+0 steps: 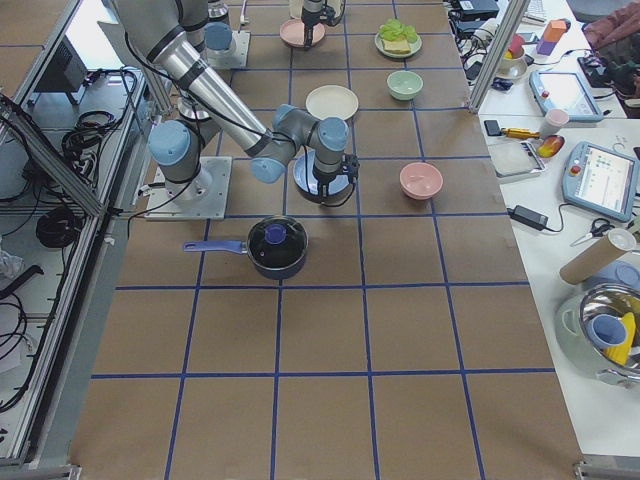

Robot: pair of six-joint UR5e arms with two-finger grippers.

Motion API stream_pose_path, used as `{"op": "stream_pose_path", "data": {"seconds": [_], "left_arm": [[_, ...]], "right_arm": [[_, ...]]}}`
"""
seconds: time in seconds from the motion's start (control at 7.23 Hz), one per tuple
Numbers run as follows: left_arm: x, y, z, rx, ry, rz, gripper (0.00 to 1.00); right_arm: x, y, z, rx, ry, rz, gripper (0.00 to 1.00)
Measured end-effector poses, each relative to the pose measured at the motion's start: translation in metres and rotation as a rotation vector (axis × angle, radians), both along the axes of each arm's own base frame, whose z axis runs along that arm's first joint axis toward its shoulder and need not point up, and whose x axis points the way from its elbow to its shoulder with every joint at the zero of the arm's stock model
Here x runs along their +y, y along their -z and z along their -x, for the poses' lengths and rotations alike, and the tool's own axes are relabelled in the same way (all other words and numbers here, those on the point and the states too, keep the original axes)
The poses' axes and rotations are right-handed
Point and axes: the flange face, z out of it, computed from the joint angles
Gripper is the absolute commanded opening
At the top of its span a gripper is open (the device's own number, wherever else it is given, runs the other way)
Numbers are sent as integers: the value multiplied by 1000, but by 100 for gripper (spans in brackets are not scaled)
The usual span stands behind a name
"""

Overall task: Stack three plates with pink and blue
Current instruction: 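Close left gripper on pink plate rim while right gripper grips blue plate rim, then carry pink plate with left gripper onto the cream plate and release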

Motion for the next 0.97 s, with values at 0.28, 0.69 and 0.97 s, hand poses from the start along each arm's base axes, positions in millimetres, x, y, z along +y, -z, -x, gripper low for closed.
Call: {"op": "stream_pose_path", "data": {"seconds": [0.28,0.69,0.97], "left_arm": [[-6,-13,8,-2,20,36,0],[-45,-58,49,0,68,108,0],[-81,-97,101,-2,59,140,0]], "right_arm": [[1,0,0,-2,0,-4,0],[0,-5,1,5,-11,8,0],[-6,-15,4,13,-7,26,0]]}}
